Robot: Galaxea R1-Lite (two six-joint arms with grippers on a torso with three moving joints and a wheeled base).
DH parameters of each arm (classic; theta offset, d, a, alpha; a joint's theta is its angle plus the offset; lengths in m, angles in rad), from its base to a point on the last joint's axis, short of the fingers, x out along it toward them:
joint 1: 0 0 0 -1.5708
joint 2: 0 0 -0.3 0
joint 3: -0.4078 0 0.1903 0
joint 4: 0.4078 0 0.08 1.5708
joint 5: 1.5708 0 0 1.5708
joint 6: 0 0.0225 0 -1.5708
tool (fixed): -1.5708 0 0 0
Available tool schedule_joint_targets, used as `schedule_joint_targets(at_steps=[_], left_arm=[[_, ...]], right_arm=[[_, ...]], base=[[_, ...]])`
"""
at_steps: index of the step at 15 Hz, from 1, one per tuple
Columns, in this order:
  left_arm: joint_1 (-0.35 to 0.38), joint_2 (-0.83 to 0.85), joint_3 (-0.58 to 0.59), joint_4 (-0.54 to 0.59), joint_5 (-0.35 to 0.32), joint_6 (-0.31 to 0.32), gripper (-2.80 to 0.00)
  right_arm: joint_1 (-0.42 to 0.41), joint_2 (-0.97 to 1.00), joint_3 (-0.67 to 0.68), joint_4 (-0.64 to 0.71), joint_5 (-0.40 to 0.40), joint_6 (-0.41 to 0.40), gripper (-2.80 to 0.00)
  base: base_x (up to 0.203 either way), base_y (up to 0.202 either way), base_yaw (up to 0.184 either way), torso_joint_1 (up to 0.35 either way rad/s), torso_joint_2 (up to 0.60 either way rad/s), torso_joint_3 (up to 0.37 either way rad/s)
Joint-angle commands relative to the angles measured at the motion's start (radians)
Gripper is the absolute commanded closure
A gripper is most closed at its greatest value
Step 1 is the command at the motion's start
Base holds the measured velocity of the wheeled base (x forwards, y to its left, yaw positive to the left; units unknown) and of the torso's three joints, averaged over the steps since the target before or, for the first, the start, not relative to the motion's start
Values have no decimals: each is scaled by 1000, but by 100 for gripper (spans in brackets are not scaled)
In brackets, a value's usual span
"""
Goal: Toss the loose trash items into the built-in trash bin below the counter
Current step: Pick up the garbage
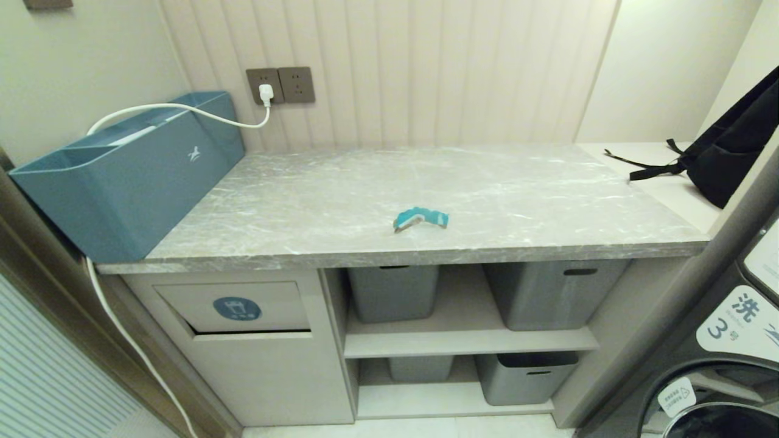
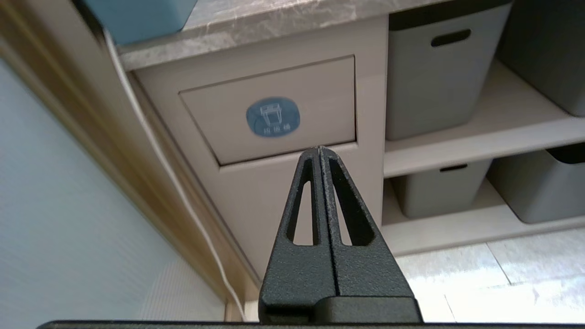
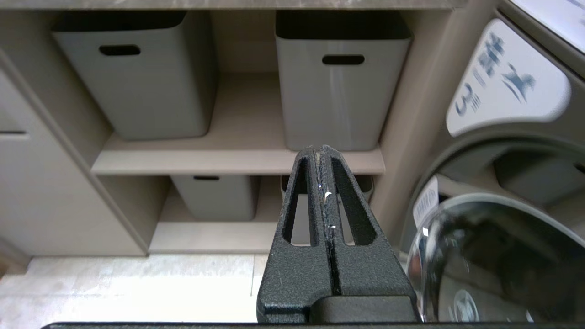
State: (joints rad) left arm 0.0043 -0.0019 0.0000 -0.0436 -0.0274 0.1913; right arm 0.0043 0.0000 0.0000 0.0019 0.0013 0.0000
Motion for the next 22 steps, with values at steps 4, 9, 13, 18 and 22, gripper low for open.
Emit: schedule_joint_targets(at_steps=[4, 9, 13, 18, 22], left_arm=[[0, 1, 0, -1, 0, -6, 0], [0, 0, 0, 6, -1, -8, 0], [0, 0, -3, 51, -13, -14, 0], [-4, 113, -220, 51, -110, -57, 0], [-10, 601, -480, -4, -313, -66, -280]], right_arm=[[0, -2, 0, 0, 0, 0, 0], [0, -1, 0, 0, 0, -2, 0], [0, 0, 0, 0, 0, -2, 0], [0, -2, 0, 0, 0, -2, 0], [0, 0, 0, 1, 0, -2, 0]], base=[[194, 0, 1, 3, 3, 2], [193, 0, -2, 4, 3, 2], [35, 0, -2, 0, 3, 0], [0, 0, 0, 0, 0, 0], [0, 0, 0, 0, 0, 0]])
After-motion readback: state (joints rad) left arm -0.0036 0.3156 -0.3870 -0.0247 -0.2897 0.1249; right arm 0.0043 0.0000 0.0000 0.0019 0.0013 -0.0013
